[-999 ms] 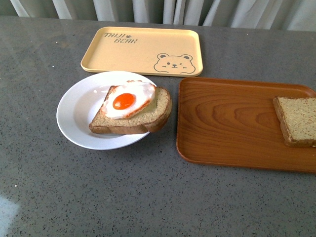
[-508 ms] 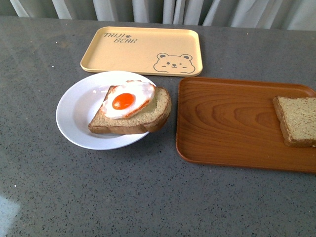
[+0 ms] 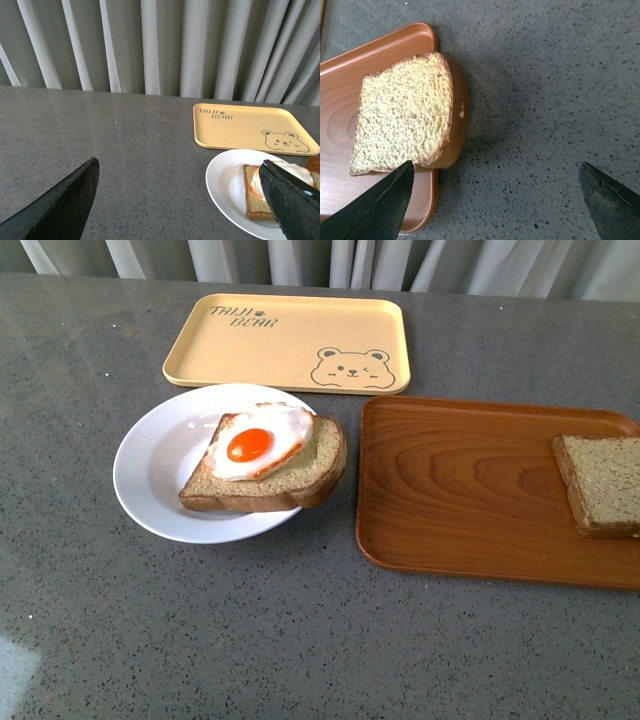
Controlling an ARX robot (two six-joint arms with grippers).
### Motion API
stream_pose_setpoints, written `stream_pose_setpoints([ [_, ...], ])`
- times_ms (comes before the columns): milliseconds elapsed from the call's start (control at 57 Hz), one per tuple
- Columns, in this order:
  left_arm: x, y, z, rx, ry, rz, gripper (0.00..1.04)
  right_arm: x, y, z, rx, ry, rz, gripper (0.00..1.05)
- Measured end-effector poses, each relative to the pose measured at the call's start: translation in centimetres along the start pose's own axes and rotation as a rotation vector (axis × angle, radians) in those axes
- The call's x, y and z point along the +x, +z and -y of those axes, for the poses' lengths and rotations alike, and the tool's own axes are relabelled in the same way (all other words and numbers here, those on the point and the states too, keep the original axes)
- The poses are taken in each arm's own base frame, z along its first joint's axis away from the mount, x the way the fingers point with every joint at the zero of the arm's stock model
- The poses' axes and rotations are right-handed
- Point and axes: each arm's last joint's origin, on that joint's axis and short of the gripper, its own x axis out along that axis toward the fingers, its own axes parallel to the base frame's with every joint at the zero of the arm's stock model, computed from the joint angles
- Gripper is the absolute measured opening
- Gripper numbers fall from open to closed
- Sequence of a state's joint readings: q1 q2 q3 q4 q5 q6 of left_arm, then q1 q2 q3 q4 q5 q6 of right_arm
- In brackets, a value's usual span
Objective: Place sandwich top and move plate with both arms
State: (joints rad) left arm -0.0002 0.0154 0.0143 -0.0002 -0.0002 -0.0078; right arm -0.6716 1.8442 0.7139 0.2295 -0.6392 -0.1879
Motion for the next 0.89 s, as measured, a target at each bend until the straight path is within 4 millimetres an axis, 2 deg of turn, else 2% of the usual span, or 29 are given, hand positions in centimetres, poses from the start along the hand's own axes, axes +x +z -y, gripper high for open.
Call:
stream_pose_setpoints([
  [403, 0.0, 0.0, 0.0, 0.000, 0.000, 0.000, 0.96, 4.0, 0.0, -0.3, -0.006, 0.039, -0.045, 0.96],
  [701, 0.0, 0.0, 0.0, 0.000, 0.000, 0.000, 0.96, 5.9, 0.5, -1.9, 0.005, 0.091, -0.054, 0.91],
  [771, 0.0, 0.0, 0.0, 0.000, 0.000, 0.000, 0.96, 6.3, 0.6, -2.3, 0.007, 0.101, -0.057, 0.84],
  [894, 0.0, 0.0, 0.0, 0.000, 0.000, 0.000, 0.96, 6.9, 0.6, -2.9, 0.016, 0.113, -0.065, 0.65],
])
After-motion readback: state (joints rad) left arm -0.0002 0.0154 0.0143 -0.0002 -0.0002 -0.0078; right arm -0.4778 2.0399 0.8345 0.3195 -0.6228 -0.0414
